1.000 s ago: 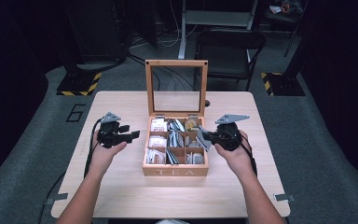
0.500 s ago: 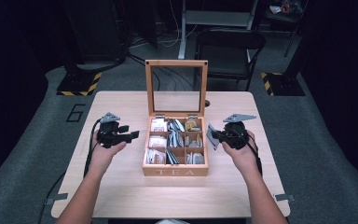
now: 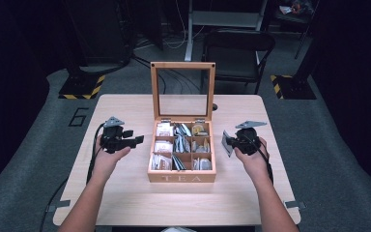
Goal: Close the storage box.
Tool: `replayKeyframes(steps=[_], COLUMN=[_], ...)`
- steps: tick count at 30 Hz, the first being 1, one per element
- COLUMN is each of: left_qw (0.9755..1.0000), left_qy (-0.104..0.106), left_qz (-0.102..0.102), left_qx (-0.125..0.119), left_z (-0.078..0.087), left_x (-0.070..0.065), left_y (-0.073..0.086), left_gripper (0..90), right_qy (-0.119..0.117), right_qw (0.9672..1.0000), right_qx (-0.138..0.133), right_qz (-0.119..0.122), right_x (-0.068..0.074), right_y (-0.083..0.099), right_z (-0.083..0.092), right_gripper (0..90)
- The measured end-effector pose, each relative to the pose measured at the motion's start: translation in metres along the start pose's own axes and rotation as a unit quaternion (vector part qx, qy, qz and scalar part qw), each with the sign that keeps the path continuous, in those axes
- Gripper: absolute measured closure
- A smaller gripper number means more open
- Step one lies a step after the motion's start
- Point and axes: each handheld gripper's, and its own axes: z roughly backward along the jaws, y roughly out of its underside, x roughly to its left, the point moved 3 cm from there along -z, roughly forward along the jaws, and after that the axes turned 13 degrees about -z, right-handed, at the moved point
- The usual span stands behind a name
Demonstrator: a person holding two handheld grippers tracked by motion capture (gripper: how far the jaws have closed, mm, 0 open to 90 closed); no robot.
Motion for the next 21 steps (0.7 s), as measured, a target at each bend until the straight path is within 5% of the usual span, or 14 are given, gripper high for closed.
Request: replayKeyframes(steps=[21], left_qw=[1.0], left_qy=[0.001], left_qz=[0.0], left_qx=[0.001], left_z=[0.0], left_x=[0.001], left_y=[0.0], left_gripper=[41.5], right_qy=[0.024], right_qw=[0.9991], right_qx=[0.013], right_qz=[-0.033], right_x=[-0.03], right_y=[0.017], right_z=[-0.024], right_gripper=[89.5])
